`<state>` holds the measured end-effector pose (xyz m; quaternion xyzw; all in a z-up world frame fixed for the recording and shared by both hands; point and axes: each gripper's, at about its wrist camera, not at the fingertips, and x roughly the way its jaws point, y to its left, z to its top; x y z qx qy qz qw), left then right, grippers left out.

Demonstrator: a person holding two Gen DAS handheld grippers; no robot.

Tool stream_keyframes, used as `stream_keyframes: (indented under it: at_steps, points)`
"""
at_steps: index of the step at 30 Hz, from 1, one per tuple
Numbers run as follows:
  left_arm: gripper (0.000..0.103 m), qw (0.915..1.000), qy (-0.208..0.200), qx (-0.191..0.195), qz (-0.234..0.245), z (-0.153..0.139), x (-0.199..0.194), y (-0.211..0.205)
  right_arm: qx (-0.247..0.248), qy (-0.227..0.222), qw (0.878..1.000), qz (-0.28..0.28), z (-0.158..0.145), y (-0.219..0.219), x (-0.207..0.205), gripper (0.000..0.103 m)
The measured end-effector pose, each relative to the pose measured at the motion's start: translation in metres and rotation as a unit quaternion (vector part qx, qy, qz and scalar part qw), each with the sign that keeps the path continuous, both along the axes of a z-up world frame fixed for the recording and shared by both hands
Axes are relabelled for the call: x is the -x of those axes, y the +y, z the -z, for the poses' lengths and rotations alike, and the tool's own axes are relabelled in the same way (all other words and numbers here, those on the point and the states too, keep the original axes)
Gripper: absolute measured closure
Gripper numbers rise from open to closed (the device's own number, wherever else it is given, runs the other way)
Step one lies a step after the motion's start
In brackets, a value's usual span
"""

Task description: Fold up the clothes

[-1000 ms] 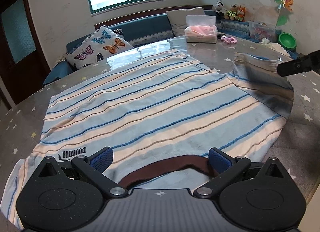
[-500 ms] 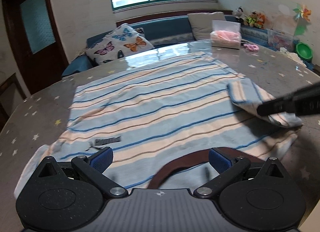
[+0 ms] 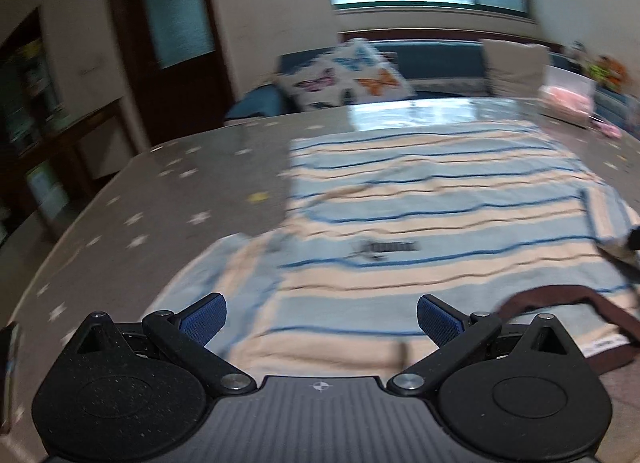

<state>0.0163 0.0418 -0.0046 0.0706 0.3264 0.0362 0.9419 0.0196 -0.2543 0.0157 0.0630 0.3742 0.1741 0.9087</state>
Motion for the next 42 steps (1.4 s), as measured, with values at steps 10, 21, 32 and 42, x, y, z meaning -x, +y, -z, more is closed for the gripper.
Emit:
stream_keyframes:
  at_steps: [10,21,32,42]
  points:
    - [0.004,0.9917,-0.006,0.049,-0.119,-0.005,0.011,0.078,0.031,0.006,0.999,-0.004,0.011,0.010,-0.016,0.077]
    - [0.052,0.9822,0.033,0.115,-0.145,0.012,-0.003,0.113,0.041,0.008,0.999,-0.002,0.012,0.016,-0.018,0.075]
    - [0.099,0.9847,0.011,0.112,-0.133,0.008,-0.007,0.119,0.059,-0.001,0.997,-0.039,0.004,0.038,-0.017,0.069]
    - [0.099,0.9852,0.003,0.113,-0.129,0.005,-0.004,0.124,0.068,-0.013,0.988,-0.141,0.000,0.108,-0.025,0.066]
